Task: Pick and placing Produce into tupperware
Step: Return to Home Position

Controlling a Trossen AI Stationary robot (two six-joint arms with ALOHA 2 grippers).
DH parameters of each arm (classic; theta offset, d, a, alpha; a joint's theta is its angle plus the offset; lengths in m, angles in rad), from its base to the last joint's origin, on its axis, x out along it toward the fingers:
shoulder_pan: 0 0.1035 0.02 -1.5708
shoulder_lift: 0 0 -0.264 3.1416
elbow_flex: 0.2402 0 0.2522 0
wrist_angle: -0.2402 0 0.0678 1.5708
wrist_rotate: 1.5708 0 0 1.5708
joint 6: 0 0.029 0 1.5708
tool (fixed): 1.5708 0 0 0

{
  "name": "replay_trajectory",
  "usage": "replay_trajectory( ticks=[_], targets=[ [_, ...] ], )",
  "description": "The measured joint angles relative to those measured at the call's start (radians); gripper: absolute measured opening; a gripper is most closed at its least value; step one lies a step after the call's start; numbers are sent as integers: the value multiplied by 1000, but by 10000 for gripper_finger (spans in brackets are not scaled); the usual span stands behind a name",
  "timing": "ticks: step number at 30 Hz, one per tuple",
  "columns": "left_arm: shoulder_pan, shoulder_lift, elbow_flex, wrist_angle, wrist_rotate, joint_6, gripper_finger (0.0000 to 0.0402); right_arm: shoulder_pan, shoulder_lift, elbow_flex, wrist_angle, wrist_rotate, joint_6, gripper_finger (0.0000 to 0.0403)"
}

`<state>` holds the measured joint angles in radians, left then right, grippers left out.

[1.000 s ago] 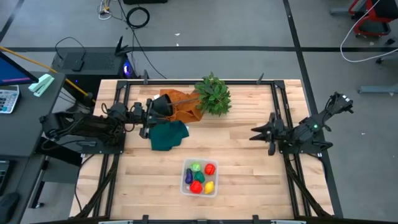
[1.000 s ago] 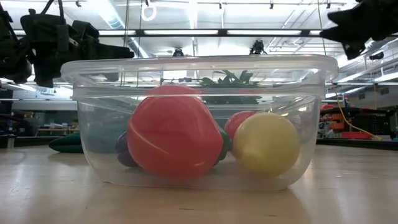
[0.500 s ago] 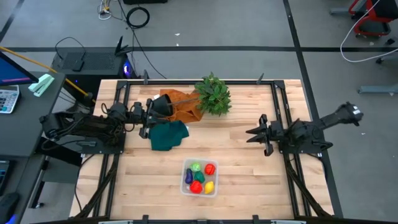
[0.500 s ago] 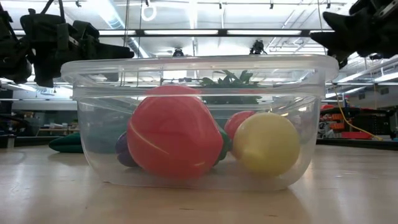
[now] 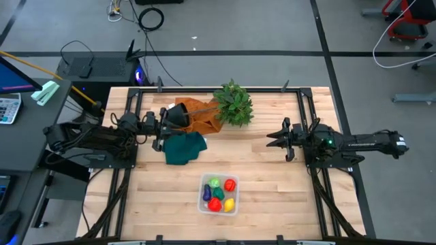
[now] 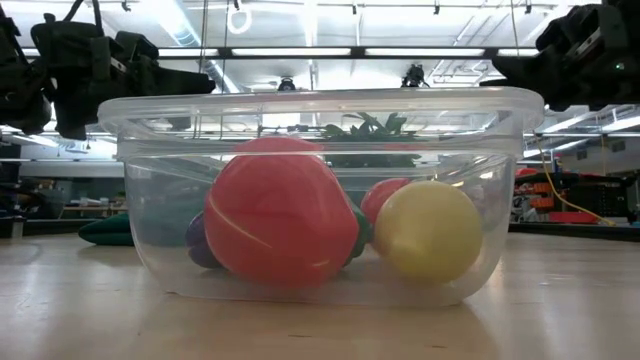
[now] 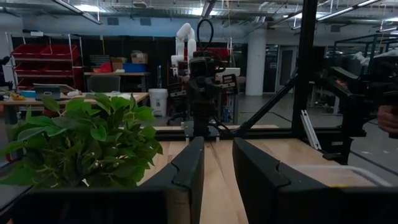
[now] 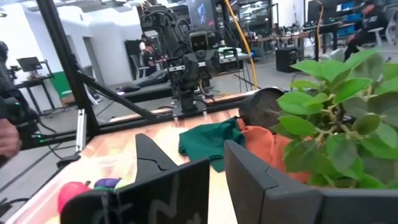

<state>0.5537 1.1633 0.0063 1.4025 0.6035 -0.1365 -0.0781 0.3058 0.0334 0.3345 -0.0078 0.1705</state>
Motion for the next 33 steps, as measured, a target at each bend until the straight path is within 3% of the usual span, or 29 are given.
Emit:
replay_trajectory(
  ticks=[10,20,26,33],
  targets=[
    [45,0,0,-3,-5,-35,93,-12,0,-19,-19,29,9,0],
    [68,-41,0,31,4,-35,80,-14,-16,-19,125,26,-87,0],
    [144,-111,0,24,94,-95,84,-14,-107,2,117,1,-153,0],
    [202,-145,0,22,165,-142,78,-14,-257,5,-40,14,-149,0]
  ],
)
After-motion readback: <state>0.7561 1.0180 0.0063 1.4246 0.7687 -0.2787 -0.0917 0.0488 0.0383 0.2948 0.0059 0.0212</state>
